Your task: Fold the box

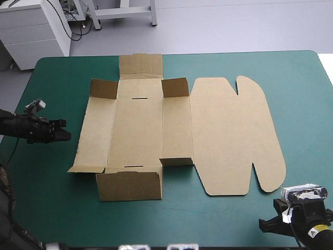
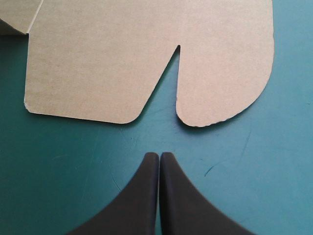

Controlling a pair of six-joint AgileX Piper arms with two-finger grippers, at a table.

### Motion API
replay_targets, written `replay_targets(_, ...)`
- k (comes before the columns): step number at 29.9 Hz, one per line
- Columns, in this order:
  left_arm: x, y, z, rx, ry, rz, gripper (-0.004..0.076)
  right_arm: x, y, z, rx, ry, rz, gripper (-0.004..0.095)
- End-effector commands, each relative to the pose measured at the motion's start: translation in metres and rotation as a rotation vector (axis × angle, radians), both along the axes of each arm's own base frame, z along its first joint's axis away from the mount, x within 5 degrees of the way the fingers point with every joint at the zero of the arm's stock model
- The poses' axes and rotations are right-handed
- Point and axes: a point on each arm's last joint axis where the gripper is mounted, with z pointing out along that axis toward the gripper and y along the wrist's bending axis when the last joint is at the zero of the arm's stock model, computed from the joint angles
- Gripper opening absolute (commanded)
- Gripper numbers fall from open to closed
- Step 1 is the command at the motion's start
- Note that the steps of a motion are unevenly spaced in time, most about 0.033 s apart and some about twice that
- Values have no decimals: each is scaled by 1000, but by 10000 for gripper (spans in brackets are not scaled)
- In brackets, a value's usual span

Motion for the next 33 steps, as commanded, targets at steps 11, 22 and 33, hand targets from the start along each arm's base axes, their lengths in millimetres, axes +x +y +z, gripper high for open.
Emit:
replay_targets(11, 11, -31, 24, 16, -109, -105, 548, 4, 0, 11, 5, -64, -5, -4)
replay_targets(22, 12, -29, 7, 11, -12, -120, 547, 4, 0, 11, 5, -64, -5, -4)
replay_targets(33, 25, -50, -17, -162, 60, -158, 547, 4, 0, 10, 5, -62, -5, -4)
